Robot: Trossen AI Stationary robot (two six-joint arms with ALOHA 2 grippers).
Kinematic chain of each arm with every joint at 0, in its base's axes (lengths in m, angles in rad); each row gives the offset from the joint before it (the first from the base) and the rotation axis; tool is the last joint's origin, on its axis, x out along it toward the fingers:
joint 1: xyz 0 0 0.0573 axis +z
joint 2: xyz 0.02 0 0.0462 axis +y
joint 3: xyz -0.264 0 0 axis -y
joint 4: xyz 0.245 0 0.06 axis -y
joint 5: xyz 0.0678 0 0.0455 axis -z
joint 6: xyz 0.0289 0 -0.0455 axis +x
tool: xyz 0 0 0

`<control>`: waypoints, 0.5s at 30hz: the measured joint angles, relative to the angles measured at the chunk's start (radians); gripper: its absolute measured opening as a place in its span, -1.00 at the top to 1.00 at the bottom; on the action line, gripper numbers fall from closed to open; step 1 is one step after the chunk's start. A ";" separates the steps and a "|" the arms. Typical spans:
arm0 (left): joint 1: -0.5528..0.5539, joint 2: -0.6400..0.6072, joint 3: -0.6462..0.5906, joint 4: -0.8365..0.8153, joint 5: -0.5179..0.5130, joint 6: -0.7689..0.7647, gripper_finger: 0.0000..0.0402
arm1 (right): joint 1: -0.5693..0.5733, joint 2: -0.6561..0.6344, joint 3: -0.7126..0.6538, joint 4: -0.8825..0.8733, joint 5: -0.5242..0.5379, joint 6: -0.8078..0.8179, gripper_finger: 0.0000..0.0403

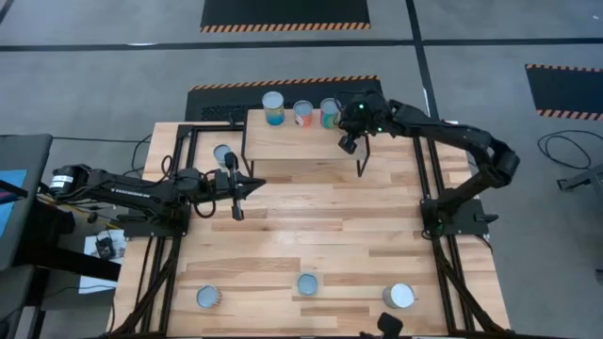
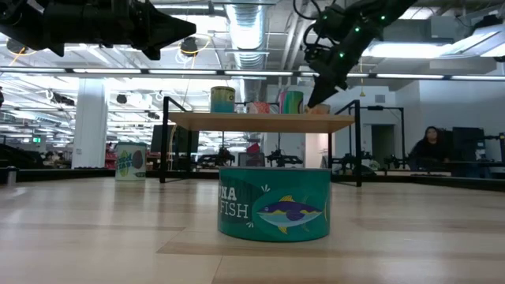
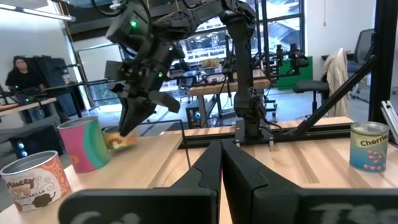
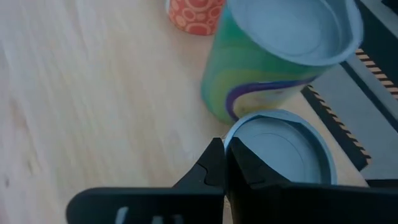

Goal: Pick and place cans onto a shelf
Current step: Put the canned mushrooms on the shelf

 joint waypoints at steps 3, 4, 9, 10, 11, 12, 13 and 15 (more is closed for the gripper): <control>0.000 0.000 0.000 -0.001 0.000 0.000 0.99 | -0.005 -0.002 0.002 0.003 0.022 0.003 0.93; 0.000 0.000 0.000 -0.001 0.000 0.000 0.99 | -0.007 -0.002 0.002 0.000 0.031 0.003 0.94; 0.000 0.000 0.000 0.001 0.000 -0.001 0.99 | -0.025 -0.002 0.002 -0.003 0.037 0.008 0.93; 0.000 0.000 0.000 0.002 -0.001 -0.001 0.99 | -0.029 -0.002 0.002 -0.003 0.036 0.009 0.94; 0.000 0.000 0.000 0.002 -0.001 -0.002 0.99 | -0.032 -0.002 0.002 -0.003 0.037 0.010 0.94; 0.000 0.000 0.000 0.002 -0.001 -0.002 0.99 | -0.034 -0.002 0.002 -0.002 0.037 0.010 0.93; 0.000 0.000 0.000 0.002 -0.001 -0.002 0.99 | -0.034 -0.002 0.002 0.000 0.037 0.010 0.93; 0.000 0.000 0.000 0.002 -0.001 -0.002 0.99 | -0.034 -0.002 0.002 0.005 0.037 0.011 0.93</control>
